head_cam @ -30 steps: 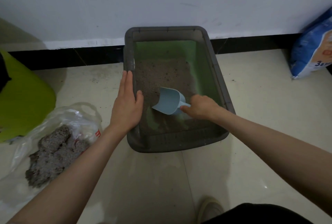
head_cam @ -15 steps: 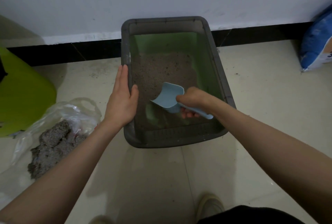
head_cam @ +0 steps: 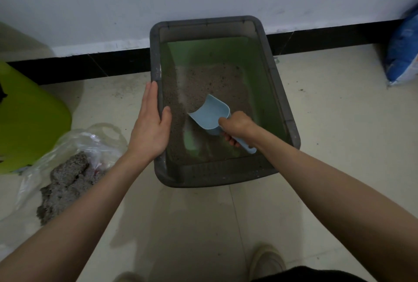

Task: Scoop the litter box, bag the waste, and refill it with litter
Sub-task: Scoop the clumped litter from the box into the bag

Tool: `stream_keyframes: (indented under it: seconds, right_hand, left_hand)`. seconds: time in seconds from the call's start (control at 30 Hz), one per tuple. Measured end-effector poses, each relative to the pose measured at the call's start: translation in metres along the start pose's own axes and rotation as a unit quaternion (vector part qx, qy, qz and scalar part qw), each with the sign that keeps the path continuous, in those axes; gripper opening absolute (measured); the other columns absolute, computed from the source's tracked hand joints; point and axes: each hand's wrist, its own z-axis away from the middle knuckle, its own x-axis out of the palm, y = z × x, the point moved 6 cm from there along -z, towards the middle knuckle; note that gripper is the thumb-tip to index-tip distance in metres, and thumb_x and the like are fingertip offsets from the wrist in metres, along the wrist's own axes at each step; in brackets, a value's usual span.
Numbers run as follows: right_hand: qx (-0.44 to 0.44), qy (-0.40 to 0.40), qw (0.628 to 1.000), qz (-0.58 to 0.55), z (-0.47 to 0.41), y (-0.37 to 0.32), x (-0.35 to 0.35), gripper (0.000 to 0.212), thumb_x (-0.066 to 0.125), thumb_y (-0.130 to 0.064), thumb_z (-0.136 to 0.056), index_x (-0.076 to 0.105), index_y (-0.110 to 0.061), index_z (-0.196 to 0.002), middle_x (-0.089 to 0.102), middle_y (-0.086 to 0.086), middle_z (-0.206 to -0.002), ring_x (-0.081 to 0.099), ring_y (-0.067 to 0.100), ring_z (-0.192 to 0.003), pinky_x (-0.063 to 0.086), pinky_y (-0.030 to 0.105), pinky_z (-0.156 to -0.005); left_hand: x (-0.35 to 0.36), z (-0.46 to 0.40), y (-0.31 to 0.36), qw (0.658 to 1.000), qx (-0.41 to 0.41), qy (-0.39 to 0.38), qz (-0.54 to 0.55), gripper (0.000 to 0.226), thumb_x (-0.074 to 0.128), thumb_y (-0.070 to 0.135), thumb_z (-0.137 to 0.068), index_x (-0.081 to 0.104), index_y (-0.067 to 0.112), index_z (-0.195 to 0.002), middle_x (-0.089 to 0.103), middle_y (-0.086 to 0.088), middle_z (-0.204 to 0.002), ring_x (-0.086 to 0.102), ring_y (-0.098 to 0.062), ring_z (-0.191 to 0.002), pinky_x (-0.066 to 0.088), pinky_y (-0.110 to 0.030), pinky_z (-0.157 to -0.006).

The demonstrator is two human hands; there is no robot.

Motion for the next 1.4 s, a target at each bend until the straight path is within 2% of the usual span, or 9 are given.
stream_keyframes:
  seconds: [0.23, 0.3, 0.47, 0.63, 0.77, 0.93, 1.1, 1.23, 1.4]
  right_hand:
    - [0.013, -0.024, 0.998, -0.061, -0.011, 0.007, 0.010, 0.034, 0.038, -0.024, -0.098, 0.049, -0.004, -0.072, 0.052, 0.007, -0.062, 0.047, 0.015, -0.049, 0.037, 0.025, -0.043]
    - [0.019, -0.032, 0.996, -0.080, -0.014, 0.009, 0.013, 0.032, 0.038, -0.023, -0.098, 0.051, -0.001, -0.078, 0.051, 0.008, -0.063, 0.047, 0.016, -0.050, 0.037, 0.024, -0.043]
    - [0.030, -0.053, 0.989, -0.134, -0.016, 0.012, 0.016, 0.023, 0.037, -0.019, -0.098, 0.048, 0.001, -0.101, 0.052, 0.009, -0.064, 0.046, 0.016, -0.052, 0.038, 0.024, -0.045]
    - [0.018, -0.062, 0.979, -0.191, -0.016, 0.010, 0.013, 0.025, 0.036, -0.021, -0.099, 0.050, 0.000, -0.103, 0.054, 0.009, -0.067, 0.046, 0.017, -0.054, 0.039, 0.026, -0.049]
    - [0.000, -0.043, 0.976, -0.215, -0.017, 0.012, 0.004, 0.024, 0.038, -0.023, -0.098, 0.051, -0.003, -0.098, 0.055, 0.007, -0.070, 0.048, 0.015, -0.056, 0.038, 0.026, -0.053]
    - [0.041, -0.072, 0.963, -0.256, -0.018, 0.023, 0.008, 0.018, 0.034, -0.017, -0.099, 0.045, -0.003, -0.103, 0.050, 0.009, -0.074, 0.047, 0.018, -0.062, 0.040, 0.029, -0.056]
    - [0.091, -0.083, 0.953, -0.277, -0.020, 0.035, 0.012, 0.018, 0.033, -0.019, -0.101, 0.043, -0.007, -0.111, 0.048, 0.010, -0.075, 0.046, 0.019, -0.063, 0.041, 0.030, -0.056]
    - [0.102, -0.082, 0.948, -0.289, -0.025, 0.039, 0.015, 0.036, 0.032, -0.019, -0.101, 0.041, 0.001, -0.130, 0.047, 0.011, -0.075, 0.045, 0.018, -0.062, 0.041, 0.029, -0.055]
    - [0.099, -0.078, 0.944, -0.305, -0.033, 0.035, 0.014, 0.035, 0.033, -0.017, -0.101, 0.042, 0.001, -0.129, 0.047, 0.011, -0.075, 0.045, 0.018, -0.062, 0.042, 0.029, -0.057]
  left_hand:
    - [0.000, 0.000, -0.001, 1.000, -0.003, 0.000, -0.019, 0.058, 0.034, 0.027, -0.100, 0.004, 0.022, -0.149, 0.004, 0.007, -0.158, 0.007, -0.009, -0.144, 0.009, -0.022, -0.112]
    - [-0.001, -0.001, 0.000, 1.000, 0.002, 0.000, -0.019, 0.058, 0.035, 0.026, -0.099, 0.005, 0.022, -0.149, 0.006, 0.006, -0.158, 0.010, -0.010, -0.144, 0.013, -0.028, -0.115]
    - [-0.001, -0.001, 0.000, 1.000, -0.001, 0.006, -0.026, 0.058, 0.035, 0.026, -0.099, 0.006, 0.023, -0.150, 0.009, 0.005, -0.157, 0.014, -0.012, -0.143, 0.015, -0.028, -0.114]
    - [-0.001, -0.002, -0.001, 1.000, -0.006, 0.006, -0.023, 0.057, 0.036, 0.028, -0.099, 0.008, 0.026, -0.148, 0.015, 0.004, -0.156, 0.021, -0.016, -0.142, 0.021, -0.040, -0.116]
    - [-0.001, -0.002, -0.001, 1.000, -0.011, 0.009, -0.022, 0.056, 0.036, 0.028, -0.099, 0.010, 0.025, -0.148, 0.018, 0.003, -0.155, 0.024, -0.018, -0.140, 0.023, -0.041, -0.115]
    - [-0.001, -0.003, -0.004, 1.000, -0.010, 0.003, -0.023, 0.054, 0.036, 0.031, -0.098, 0.012, 0.029, -0.146, 0.021, 0.002, -0.154, 0.029, -0.022, -0.138, 0.029, -0.048, -0.112]
    - [0.000, -0.003, -0.003, 1.000, -0.012, 0.002, -0.016, 0.053, 0.035, 0.030, -0.099, 0.012, 0.029, -0.146, 0.021, 0.002, -0.154, 0.029, -0.022, -0.138, 0.028, -0.048, -0.112]
    - [0.000, -0.003, -0.002, 1.000, -0.010, 0.002, -0.010, 0.054, 0.036, 0.029, -0.098, 0.012, 0.029, -0.147, 0.022, 0.002, -0.153, 0.028, -0.020, -0.138, 0.028, -0.048, -0.113]
    - [0.000, -0.001, 0.001, 1.000, -0.016, 0.002, -0.014, 0.056, 0.035, 0.027, -0.099, 0.009, 0.027, -0.148, 0.017, 0.004, -0.156, 0.024, -0.019, -0.141, 0.024, -0.045, -0.115]
